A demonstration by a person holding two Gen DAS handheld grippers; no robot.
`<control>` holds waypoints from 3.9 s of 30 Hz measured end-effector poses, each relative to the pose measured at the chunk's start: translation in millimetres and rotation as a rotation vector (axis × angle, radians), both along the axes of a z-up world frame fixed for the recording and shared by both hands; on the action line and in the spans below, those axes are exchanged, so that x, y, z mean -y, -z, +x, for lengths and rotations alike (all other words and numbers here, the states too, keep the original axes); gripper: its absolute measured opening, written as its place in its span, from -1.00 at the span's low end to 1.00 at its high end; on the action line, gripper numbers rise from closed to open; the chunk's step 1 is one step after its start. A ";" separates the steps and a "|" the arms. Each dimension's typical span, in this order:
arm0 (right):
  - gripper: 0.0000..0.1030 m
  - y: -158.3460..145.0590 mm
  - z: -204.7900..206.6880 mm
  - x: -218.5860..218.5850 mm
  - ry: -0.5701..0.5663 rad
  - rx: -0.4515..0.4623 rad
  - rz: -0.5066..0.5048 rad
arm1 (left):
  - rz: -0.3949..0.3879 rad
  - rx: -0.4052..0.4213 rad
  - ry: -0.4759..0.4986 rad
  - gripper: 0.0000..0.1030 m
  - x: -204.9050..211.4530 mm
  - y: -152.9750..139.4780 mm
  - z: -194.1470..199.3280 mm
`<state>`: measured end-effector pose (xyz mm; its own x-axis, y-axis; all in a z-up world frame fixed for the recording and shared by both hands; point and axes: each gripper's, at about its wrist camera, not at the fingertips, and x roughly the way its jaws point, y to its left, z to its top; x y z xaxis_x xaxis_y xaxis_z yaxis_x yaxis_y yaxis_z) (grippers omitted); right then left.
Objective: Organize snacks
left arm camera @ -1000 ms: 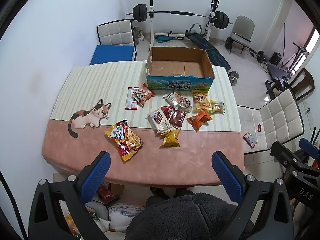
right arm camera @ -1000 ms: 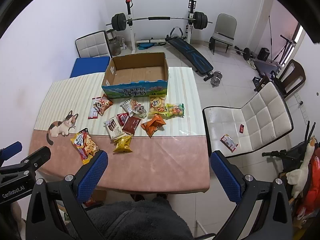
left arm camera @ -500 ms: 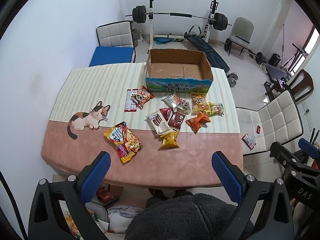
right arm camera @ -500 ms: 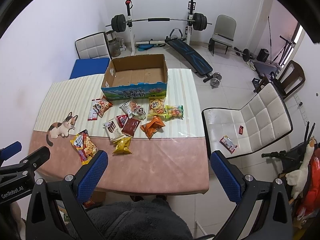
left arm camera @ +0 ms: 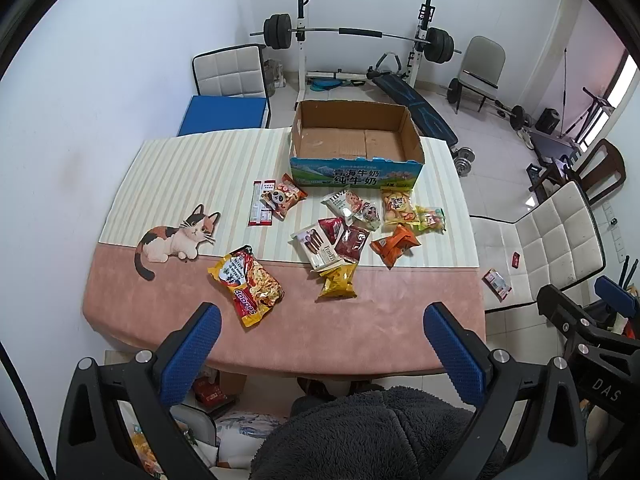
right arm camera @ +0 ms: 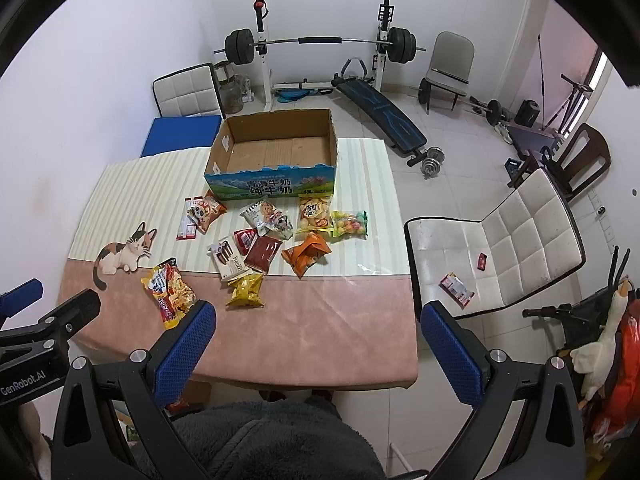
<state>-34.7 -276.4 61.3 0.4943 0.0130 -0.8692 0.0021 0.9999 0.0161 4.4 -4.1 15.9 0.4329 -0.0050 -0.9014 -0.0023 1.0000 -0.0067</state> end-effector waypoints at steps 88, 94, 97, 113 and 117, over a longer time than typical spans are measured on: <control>0.99 401.2 270.0 -251.9 -0.258 -0.586 -0.075 | -0.356 -0.669 -0.598 0.98 -208.6 403.4 161.4; 0.94 426.0 277.8 -260.2 -0.282 -0.638 -0.095 | -0.296 -0.645 -0.513 0.68 -200.7 409.5 155.2; 0.70 438.0 278.2 -260.7 -0.277 -0.665 -0.104 | -0.186 -0.591 -0.399 0.68 -187.6 403.5 155.5; 0.29 399.7 230.6 -235.9 -0.117 -0.631 0.069 | -0.063 -0.473 -0.260 0.67 -170.4 371.0 137.5; 0.29 374.6 225.4 -217.2 -0.110 -0.609 0.157 | -0.062 -0.411 -0.230 0.67 -159.3 338.5 139.1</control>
<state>190.7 -59.1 -313.3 -0.0989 0.1858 -0.9776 -0.0452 0.9806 0.1909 143.5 155.1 -322.5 0.0369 -0.0097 -0.9993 -0.2385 0.9710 -0.0182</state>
